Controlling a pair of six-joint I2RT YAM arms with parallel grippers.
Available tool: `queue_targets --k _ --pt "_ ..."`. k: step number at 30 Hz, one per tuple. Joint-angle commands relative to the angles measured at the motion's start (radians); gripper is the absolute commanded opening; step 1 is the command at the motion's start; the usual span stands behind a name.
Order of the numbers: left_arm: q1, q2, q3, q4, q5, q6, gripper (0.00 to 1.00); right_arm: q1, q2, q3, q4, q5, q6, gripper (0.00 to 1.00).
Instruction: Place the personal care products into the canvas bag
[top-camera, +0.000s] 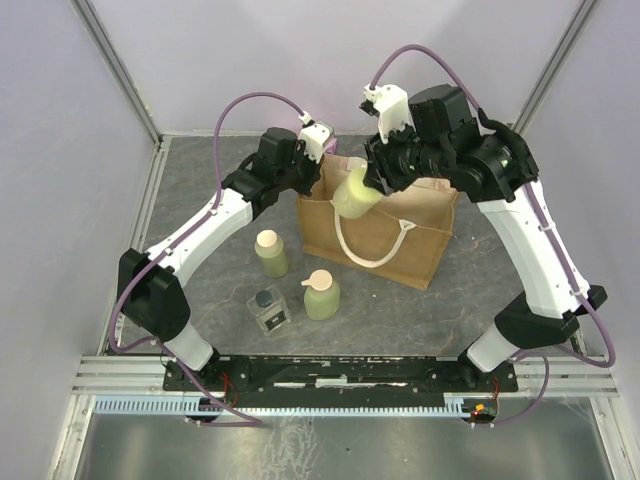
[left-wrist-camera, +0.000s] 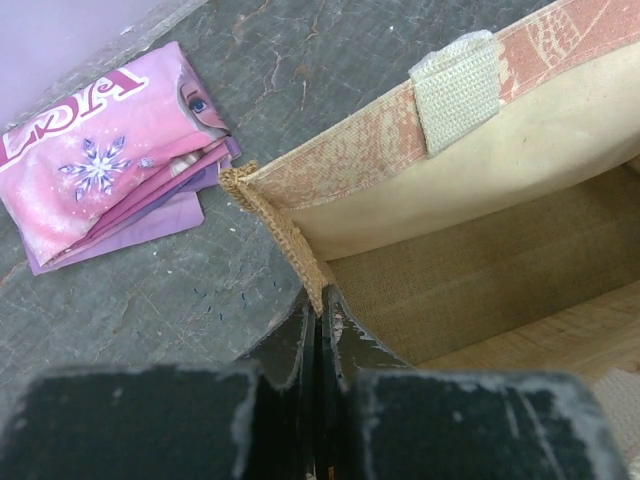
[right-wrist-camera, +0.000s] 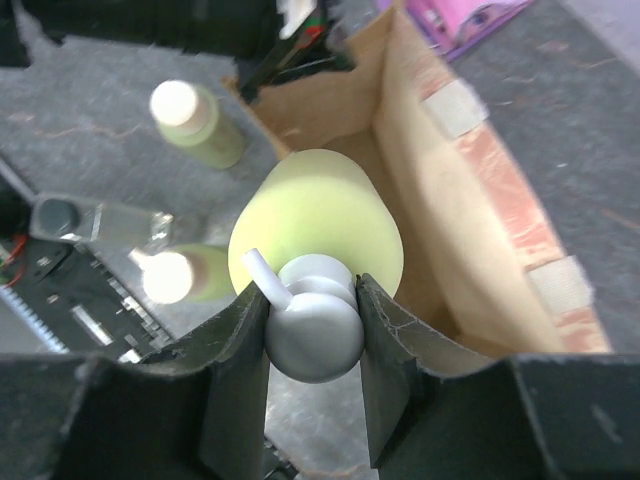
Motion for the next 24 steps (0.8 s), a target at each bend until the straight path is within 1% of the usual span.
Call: queue_targets --k 1,4,10,14,16,20,24 --pt "-0.006 -0.001 0.022 0.004 -0.016 0.032 0.03 -0.018 0.017 0.115 0.188 0.152 -0.110 0.00" --pt "-0.004 -0.004 0.010 0.007 -0.030 0.034 0.03 -0.037 0.030 0.116 0.171 0.195 -0.132 0.00" --pt "-0.003 -0.005 0.001 0.009 -0.037 0.032 0.03 -0.115 -0.010 0.059 0.179 0.199 -0.114 0.00" --pt "-0.004 -0.016 -0.009 0.012 -0.042 0.034 0.03 -0.175 -0.047 -0.060 0.146 0.243 -0.110 0.00" --pt "-0.004 -0.018 -0.010 0.010 -0.043 0.038 0.03 -0.193 -0.069 -0.117 0.145 0.236 -0.094 0.00" --pt "-0.004 -0.019 -0.009 0.006 -0.048 0.038 0.03 -0.201 -0.093 -0.216 0.117 0.191 -0.057 0.00" --pt "-0.004 -0.018 -0.006 0.006 -0.050 0.038 0.03 -0.200 -0.125 -0.356 0.096 0.193 -0.037 0.00"
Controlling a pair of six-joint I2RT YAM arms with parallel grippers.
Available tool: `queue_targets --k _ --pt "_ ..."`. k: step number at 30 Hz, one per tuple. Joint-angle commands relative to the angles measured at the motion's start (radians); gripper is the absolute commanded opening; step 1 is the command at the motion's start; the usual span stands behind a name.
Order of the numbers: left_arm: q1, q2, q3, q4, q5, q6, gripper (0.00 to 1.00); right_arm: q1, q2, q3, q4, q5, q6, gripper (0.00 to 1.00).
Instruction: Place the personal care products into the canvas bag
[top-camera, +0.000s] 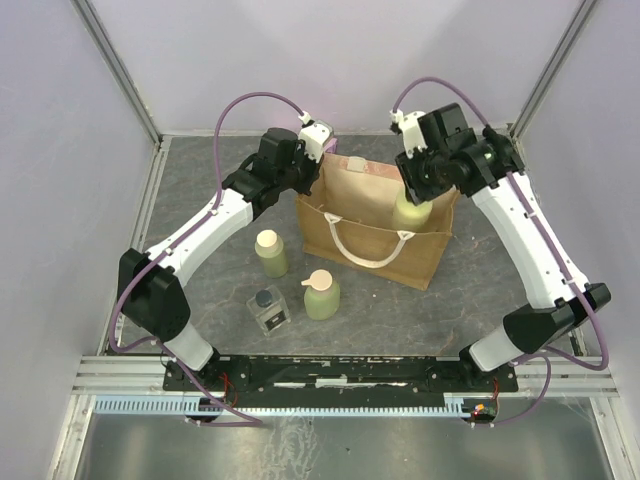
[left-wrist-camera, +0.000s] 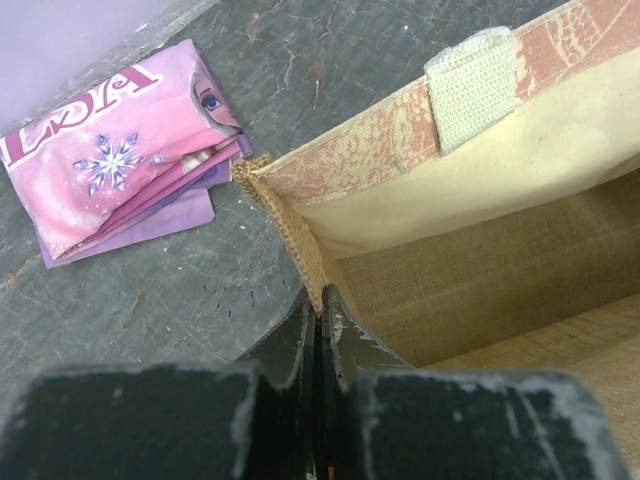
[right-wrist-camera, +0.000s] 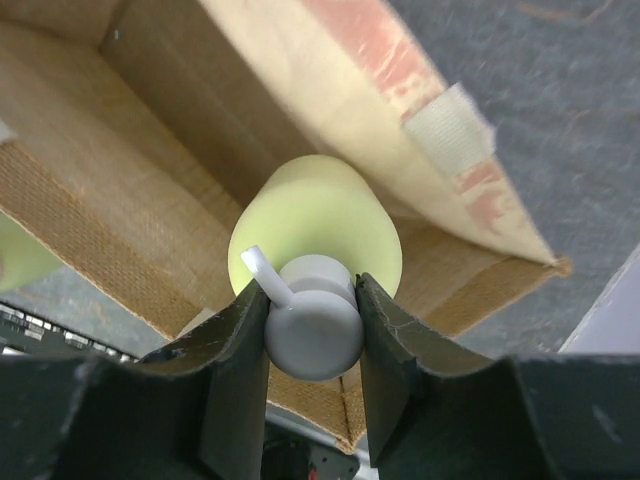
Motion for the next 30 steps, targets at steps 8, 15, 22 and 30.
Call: queue_targets --k 8,15,22,30 --pt "-0.002 -0.019 -0.003 -0.001 -0.009 0.045 0.03 0.006 -0.147 -0.330 0.158 0.032 0.060 0.00" --pt "-0.002 -0.019 -0.002 -0.001 -0.005 0.048 0.03 -0.031 -0.163 -0.479 0.266 0.029 0.085 0.00" --pt "-0.002 -0.022 -0.002 0.000 -0.005 0.049 0.03 -0.072 -0.172 -0.609 0.344 0.036 0.086 0.00" --pt "-0.001 -0.021 0.001 0.002 -0.006 0.046 0.03 -0.081 -0.142 -0.673 0.357 0.032 0.083 0.00"
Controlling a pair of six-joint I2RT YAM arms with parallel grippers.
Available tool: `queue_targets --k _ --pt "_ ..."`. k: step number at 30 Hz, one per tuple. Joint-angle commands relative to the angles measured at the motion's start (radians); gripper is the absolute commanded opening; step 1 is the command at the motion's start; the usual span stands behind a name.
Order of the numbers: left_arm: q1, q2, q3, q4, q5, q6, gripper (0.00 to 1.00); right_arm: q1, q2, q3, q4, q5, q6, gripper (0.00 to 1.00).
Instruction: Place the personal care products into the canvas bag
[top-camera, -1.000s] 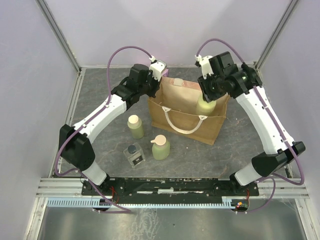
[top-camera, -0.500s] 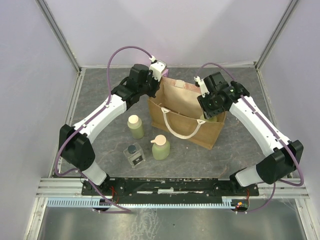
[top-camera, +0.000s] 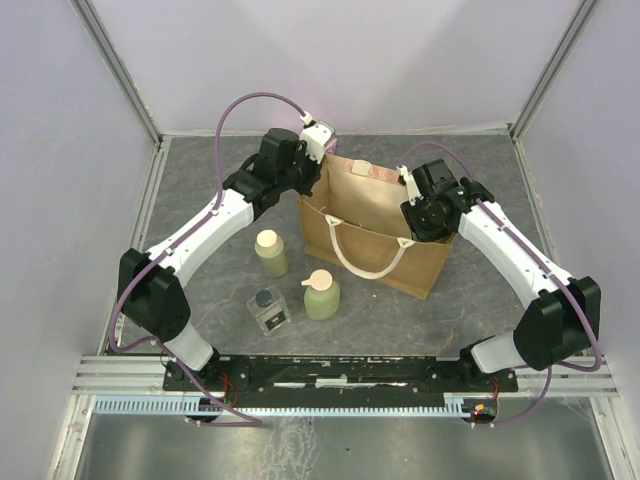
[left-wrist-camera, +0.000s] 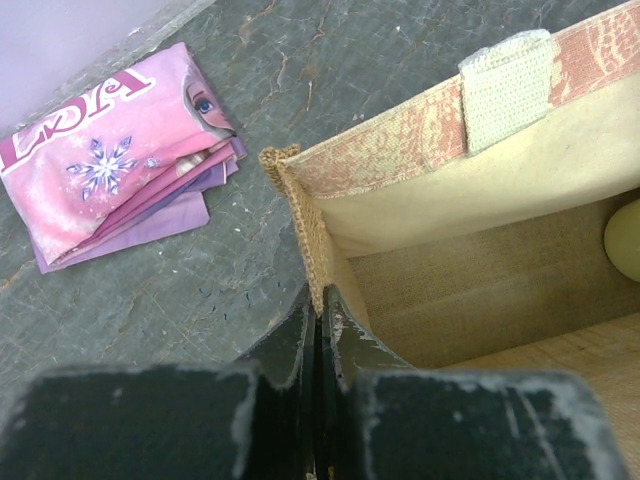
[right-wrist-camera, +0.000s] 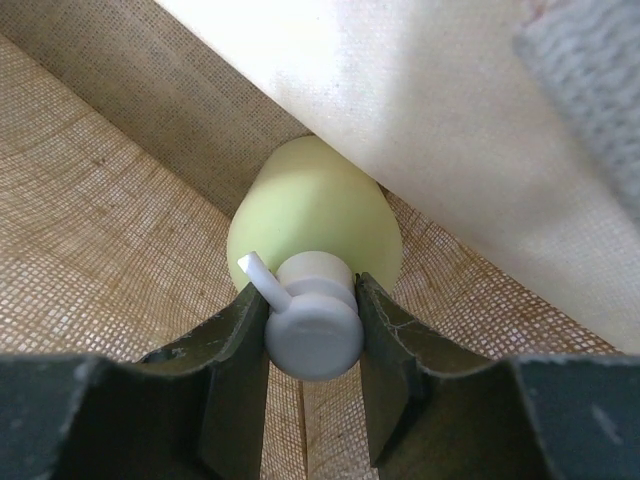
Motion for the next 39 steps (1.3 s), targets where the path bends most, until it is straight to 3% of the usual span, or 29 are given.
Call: queue_targets --k 1,3,5,15,18,27,33,39 --pt "-0.001 -0.021 0.001 0.001 -0.004 0.043 0.03 -0.006 -0.025 0.011 0.050 0.033 -0.005 0.00" --pt "-0.002 -0.021 0.001 0.000 -0.004 0.042 0.03 -0.007 -0.021 0.006 0.047 0.034 -0.005 0.00" --pt "-0.001 -0.019 0.003 0.001 -0.003 0.041 0.03 -0.007 -0.017 0.005 0.041 0.040 -0.007 0.07" --pt "-0.001 -0.013 0.003 0.013 -0.002 0.032 0.04 -0.006 -0.016 0.123 -0.026 0.043 -0.004 0.75" --pt "-0.001 -0.009 0.001 0.020 -0.008 0.034 0.04 -0.006 -0.012 0.192 -0.068 0.043 -0.008 0.87" --pt "0.010 -0.001 0.000 0.053 0.000 0.018 0.04 0.012 -0.065 0.422 -0.171 -0.002 -0.016 0.94" --pt "0.032 0.017 0.031 0.034 0.027 0.014 0.03 0.193 -0.144 0.510 -0.150 -0.036 -0.044 0.94" --pt "0.088 0.022 0.024 0.054 0.084 0.013 0.03 0.341 -0.185 0.474 -0.017 -0.201 -0.036 0.94"
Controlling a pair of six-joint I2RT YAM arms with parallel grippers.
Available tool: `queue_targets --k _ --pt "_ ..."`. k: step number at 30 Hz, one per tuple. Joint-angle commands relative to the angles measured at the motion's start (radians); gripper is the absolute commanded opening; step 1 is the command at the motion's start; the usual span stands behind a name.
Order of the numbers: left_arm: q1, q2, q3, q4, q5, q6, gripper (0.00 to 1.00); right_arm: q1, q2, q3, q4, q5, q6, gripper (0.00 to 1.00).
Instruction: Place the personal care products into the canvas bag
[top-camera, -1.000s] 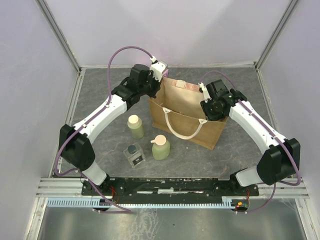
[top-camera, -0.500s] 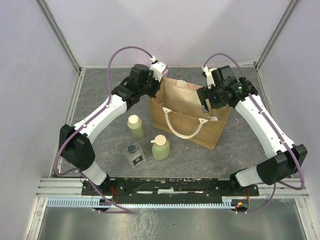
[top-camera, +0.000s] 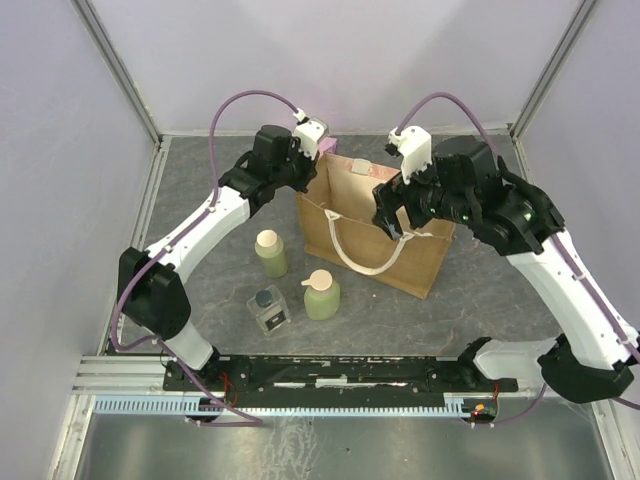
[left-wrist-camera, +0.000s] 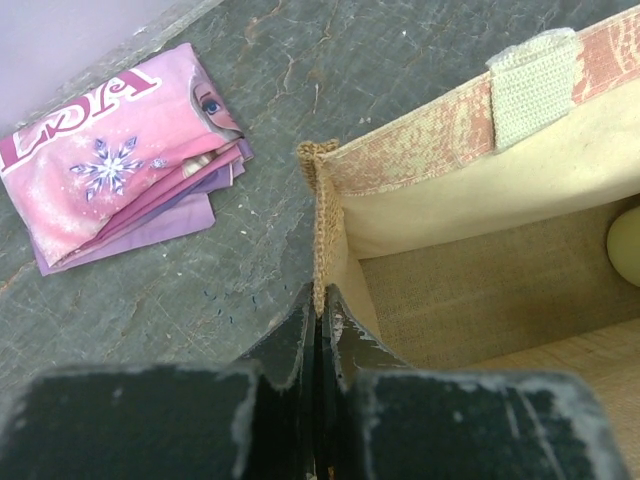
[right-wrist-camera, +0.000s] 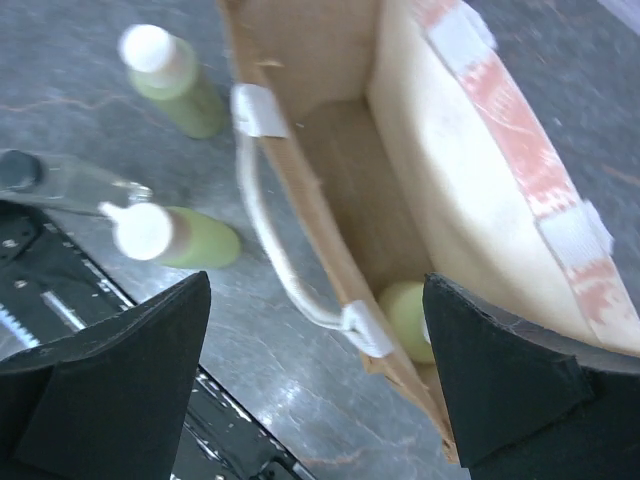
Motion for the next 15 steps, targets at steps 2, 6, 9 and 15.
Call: queue_targets --k 2,6,9,15 --pt "0.073 0.022 0.030 0.051 0.063 0.014 0.03 0.119 -0.014 -0.044 0.130 -0.142 -0.038 0.94" --pt "0.092 0.029 0.057 0.046 0.078 0.040 0.03 0.208 0.011 -0.134 0.179 -0.158 -0.083 0.94" --pt "0.097 0.026 0.064 0.048 0.091 0.041 0.03 0.264 0.038 -0.207 0.239 -0.160 -0.105 0.94" --pt "0.104 0.019 0.072 0.050 0.107 0.037 0.03 0.347 0.128 -0.245 0.291 -0.145 -0.124 0.93"
